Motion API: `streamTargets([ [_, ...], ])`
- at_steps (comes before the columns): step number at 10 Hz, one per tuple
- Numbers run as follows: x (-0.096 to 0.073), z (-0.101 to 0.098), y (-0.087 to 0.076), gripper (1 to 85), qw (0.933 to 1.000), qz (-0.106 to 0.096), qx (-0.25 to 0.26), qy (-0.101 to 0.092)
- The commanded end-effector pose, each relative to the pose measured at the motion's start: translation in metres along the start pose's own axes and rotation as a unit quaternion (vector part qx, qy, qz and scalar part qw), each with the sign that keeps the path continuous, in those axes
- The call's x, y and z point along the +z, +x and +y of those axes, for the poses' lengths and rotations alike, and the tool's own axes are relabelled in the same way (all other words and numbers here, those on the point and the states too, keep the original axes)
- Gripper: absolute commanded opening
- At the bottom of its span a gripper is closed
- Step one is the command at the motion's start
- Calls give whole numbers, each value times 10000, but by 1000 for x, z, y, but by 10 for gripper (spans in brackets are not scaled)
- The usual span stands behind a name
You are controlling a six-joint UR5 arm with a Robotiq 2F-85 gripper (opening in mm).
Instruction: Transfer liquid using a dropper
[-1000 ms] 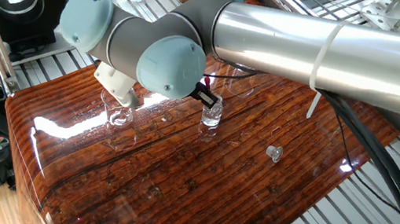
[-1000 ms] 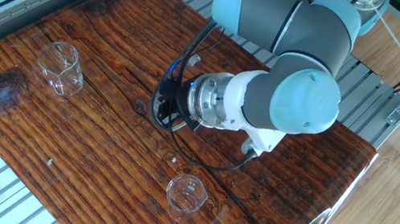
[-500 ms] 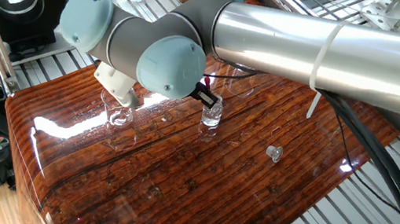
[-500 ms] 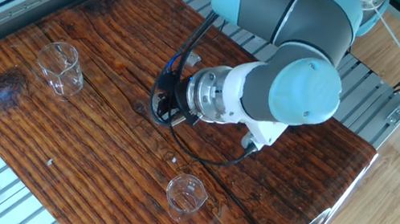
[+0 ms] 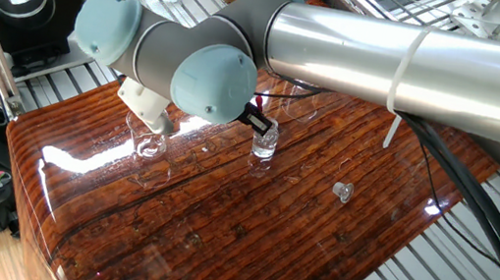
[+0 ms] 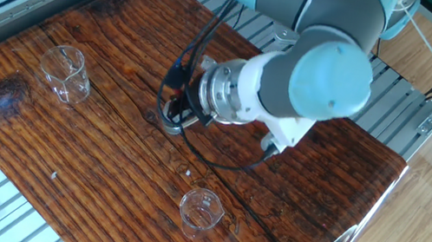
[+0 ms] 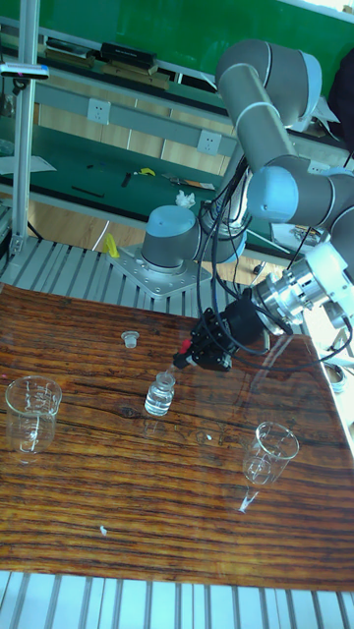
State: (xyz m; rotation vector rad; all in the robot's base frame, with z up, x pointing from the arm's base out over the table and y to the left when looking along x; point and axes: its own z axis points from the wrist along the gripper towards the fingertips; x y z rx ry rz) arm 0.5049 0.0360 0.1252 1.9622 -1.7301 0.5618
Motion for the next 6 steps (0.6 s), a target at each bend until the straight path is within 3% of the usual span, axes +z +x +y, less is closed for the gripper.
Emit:
streamTargets([
  [1,-11,3,-2,20,9992,-359,146,15],
  [3,-15,4,-2,20,9988,-458,177,32],
  [6,-26,1,10,20,9986,-491,195,81],
])
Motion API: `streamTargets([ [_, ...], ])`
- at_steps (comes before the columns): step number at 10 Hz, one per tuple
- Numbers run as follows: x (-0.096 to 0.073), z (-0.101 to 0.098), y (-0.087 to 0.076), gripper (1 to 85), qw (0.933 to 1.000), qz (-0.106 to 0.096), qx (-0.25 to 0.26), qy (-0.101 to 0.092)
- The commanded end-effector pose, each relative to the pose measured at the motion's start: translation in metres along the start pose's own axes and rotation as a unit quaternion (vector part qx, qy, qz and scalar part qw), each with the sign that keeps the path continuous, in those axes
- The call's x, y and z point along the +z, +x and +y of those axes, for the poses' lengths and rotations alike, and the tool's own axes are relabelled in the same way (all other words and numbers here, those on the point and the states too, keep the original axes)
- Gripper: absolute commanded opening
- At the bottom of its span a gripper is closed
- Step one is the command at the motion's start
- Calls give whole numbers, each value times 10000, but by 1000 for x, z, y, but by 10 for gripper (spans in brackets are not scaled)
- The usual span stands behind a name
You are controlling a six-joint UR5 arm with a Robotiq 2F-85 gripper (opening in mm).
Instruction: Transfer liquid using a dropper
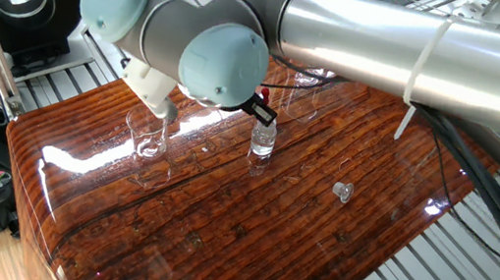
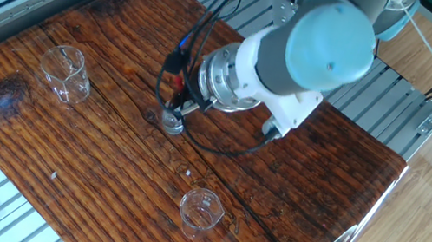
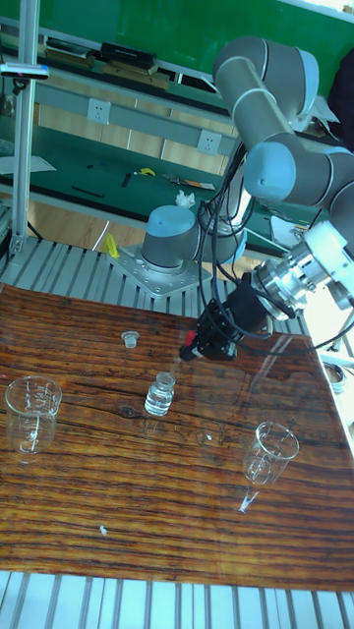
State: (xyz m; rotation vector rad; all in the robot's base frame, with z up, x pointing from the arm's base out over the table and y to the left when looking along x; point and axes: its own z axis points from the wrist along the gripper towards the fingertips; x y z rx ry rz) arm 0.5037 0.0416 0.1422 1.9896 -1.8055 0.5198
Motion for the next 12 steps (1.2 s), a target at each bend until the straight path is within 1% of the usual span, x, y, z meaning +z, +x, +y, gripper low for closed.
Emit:
streamTargets([
  [1,-11,-2,7,20,9998,-176,61,25],
  [2,-12,-3,10,20,9997,-230,84,29],
  [4,-14,-4,18,20,9990,-424,122,13],
  [5,-16,-2,23,20,9985,-520,142,-34],
  [7,-24,-2,35,20,9981,-566,249,-36],
  [8,-25,1,37,20,9973,-636,356,-46],
  [11,-31,8,29,20,9915,-1090,692,-156],
  [12,-35,9,21,20,9884,-1265,811,-213],
])
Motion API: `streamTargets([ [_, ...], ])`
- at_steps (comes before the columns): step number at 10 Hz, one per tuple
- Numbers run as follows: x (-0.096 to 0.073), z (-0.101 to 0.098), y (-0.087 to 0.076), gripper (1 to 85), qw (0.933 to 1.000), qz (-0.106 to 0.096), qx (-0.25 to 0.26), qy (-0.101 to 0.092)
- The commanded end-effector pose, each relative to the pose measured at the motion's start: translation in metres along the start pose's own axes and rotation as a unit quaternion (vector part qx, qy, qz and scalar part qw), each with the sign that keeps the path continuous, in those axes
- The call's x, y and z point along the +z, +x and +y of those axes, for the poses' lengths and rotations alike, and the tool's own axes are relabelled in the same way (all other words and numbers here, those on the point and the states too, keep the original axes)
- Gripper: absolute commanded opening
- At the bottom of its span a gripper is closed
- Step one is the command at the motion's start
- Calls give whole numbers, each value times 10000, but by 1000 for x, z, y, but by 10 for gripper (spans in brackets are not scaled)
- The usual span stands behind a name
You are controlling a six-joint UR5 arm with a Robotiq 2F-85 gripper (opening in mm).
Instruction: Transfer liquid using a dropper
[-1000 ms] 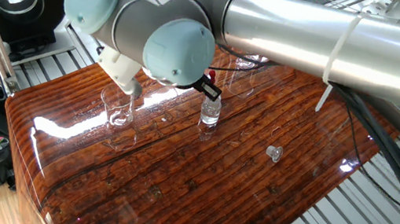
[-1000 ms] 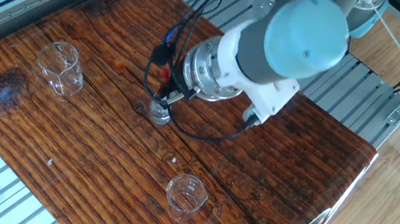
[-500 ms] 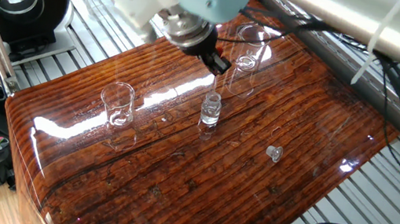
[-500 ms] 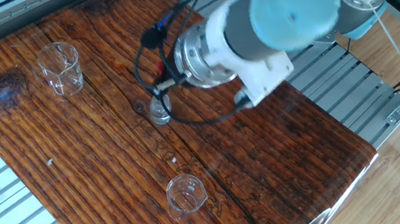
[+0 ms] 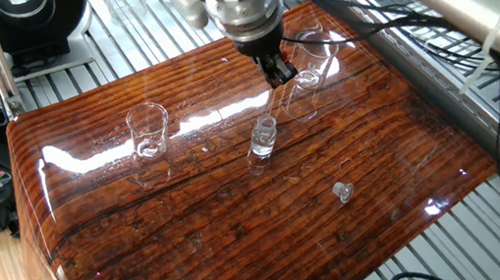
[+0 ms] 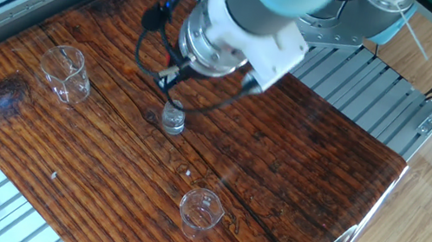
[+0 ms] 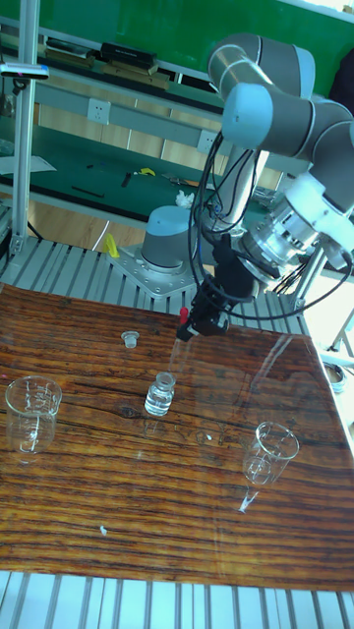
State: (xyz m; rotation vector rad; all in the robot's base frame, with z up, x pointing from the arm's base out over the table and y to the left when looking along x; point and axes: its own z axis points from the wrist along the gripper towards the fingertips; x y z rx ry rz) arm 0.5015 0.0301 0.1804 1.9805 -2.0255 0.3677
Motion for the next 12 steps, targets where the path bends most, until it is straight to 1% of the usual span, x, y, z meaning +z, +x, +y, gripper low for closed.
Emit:
streamTargets([
  [1,-9,7,-23,20,9966,-622,522,-134],
  [2,-12,8,-39,20,9921,-923,829,-201],
  [3,-16,9,-56,20,9860,-1241,1077,-291],
  [4,-19,9,-65,20,9810,-1412,1289,-322],
  [5,-21,4,-74,20,9743,-1578,1580,-302],
  [7,-31,-2,-97,20,9557,-2019,2105,-398],
  [8,-36,-5,-104,20,9467,-2162,2348,-436],
  [9,-40,-7,-116,20,9331,-2300,2708,-552],
  [10,-44,-8,-125,20,9242,-2395,2894,-686],
  [11,-47,-6,-130,20,9154,-2473,3072,-810],
  [12,-51,-4,-136,20,9047,-2598,3242,-948],
])
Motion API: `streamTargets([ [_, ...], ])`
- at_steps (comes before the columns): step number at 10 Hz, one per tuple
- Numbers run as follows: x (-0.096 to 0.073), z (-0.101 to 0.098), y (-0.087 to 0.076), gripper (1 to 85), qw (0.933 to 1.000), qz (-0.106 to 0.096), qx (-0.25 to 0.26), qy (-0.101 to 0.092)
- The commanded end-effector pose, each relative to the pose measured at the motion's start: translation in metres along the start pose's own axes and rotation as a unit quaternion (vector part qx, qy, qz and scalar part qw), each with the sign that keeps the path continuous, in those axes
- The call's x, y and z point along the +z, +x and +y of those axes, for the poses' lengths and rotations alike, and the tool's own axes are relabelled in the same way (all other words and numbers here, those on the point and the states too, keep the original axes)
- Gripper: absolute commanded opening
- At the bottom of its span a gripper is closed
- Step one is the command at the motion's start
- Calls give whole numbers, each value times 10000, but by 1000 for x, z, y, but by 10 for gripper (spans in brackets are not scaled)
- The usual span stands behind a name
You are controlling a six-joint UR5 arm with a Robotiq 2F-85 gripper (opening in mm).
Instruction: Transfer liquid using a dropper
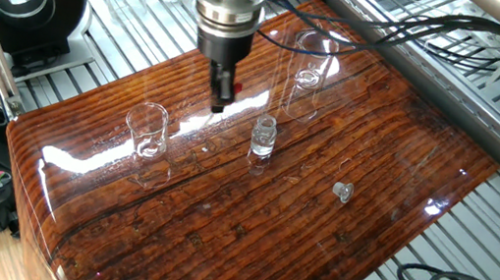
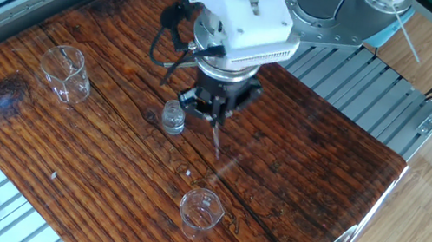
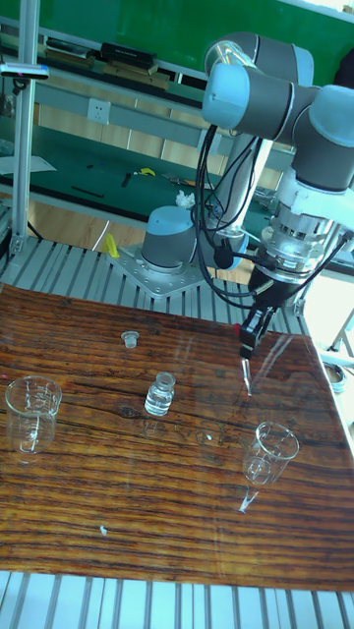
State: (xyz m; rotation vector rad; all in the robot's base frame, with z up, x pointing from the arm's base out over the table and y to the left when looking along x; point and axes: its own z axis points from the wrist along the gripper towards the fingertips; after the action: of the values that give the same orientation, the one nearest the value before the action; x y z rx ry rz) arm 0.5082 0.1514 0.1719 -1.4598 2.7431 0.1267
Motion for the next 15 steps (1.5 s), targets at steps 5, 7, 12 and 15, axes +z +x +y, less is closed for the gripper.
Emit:
streamTargets([
  [5,-9,19,-35,20,9734,-628,2065,-767],
  [7,-9,16,-46,17,9585,-736,2647,-765],
  [12,-8,-9,-49,17,9332,-904,3459,-364],
  [15,-10,-12,-52,17,9226,-984,3696,-502],
])
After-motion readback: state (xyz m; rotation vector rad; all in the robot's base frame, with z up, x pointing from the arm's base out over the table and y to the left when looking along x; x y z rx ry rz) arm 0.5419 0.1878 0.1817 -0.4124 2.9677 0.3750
